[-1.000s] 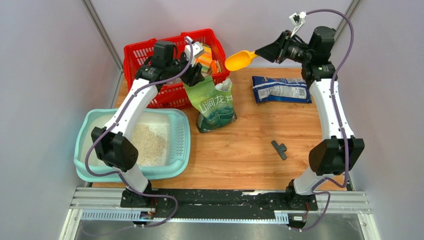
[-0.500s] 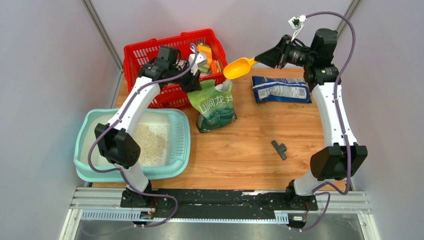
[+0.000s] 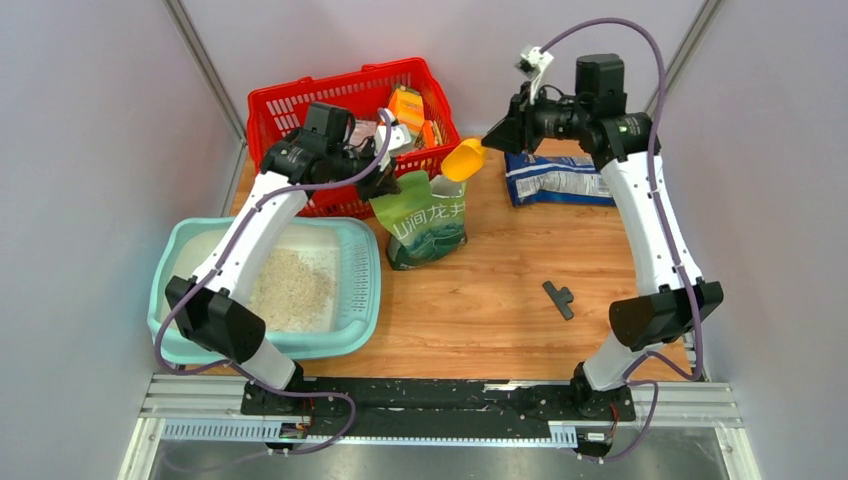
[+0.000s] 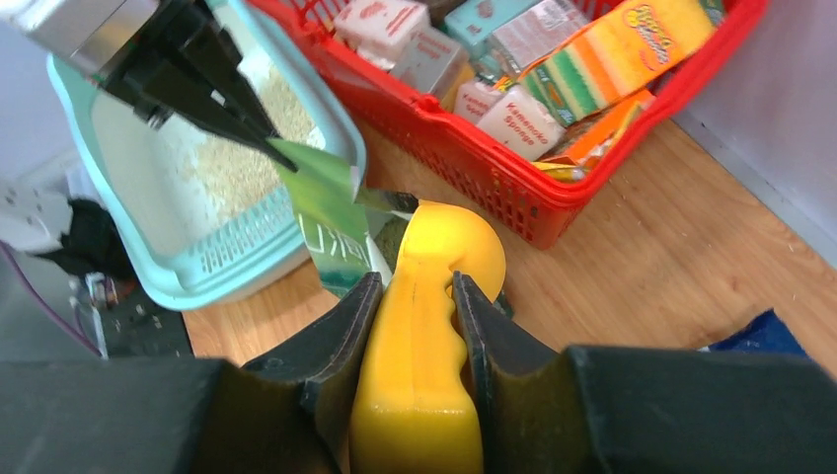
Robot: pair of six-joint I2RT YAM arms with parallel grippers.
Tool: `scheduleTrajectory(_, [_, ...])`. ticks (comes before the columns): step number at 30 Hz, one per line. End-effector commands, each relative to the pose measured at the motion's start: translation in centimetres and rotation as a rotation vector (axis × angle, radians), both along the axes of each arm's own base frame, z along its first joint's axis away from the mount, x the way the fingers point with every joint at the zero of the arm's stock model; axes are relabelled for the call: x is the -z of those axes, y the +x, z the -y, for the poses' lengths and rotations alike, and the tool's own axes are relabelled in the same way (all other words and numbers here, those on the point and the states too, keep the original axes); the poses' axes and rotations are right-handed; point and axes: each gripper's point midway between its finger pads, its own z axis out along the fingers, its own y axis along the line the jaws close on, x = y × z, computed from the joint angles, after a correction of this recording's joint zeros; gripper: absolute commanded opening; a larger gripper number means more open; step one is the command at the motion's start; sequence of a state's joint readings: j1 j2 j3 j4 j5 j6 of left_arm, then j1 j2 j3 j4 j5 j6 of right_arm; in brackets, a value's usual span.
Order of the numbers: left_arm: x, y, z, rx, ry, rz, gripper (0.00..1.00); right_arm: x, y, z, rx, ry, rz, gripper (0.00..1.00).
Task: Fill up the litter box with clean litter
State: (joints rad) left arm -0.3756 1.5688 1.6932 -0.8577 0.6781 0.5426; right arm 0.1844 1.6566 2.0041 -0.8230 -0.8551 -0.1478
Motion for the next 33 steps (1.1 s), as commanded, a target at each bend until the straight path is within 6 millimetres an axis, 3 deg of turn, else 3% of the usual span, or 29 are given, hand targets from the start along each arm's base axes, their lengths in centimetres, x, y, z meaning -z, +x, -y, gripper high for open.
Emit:
scheduleTrajectory(1, [-6.0,-1.3,0.0,0.074,-0.083,0.206,0.00,0.6,-1.2,-1.3,-0.096,-0.168,0.158,0.00])
scheduleTrajectory(10, [-6.5,-1.3,-0.2,0.086,-0.072,0.257,0.00,3.6,-4.8,-3.1,-0.305,-0.364,0.270,0.00])
scheduleTrajectory(14, [-7.7,-0.5,-0.1,0.084,-0.081,0.353,0.00,5.2,-6.1,-3.2,-0.383,-0.430,0.268,0.00])
scheduleTrajectory(17, [-8.9,0.4,-0.3,0.065,-0.087,0.447,0.00,5.6,-6.1,-3.9,-0.402,-0.436,0.226,0.00])
scheduleTrajectory(18, [-9.2,0.5,-0.3,0.062,-0.090,0.465,0.00,5.2,-5.6,-4.0,-0.376,-0.428,0.216,0.00])
scheduleTrajectory(23, [-10.3,0.4,0.2,0.073,-0.130,0.487,0.00,7.0,-2.0,-5.2,-0.144,-0.361,-0.028,0.00])
scheduleTrajectory(27, [-10.8,-0.6,0.9,0.079,-0.155,0.487,0.00,8.0,-1.4,-6.5,-0.028,-0.399,-0.056,0.00])
scheduleTrajectory(29, [-10.8,-1.2,1.5,0.085,-0.169,0.480,0.00,8.2,-0.3,-5.6,0.110,-0.457,-0.038,0.00])
scheduleTrajectory(33, [-11.1,-3.0,1.9,0.095,-0.186,0.484,0.00,8.4,-0.2,-4.6,0.319,-0.460,-0.107,0.00])
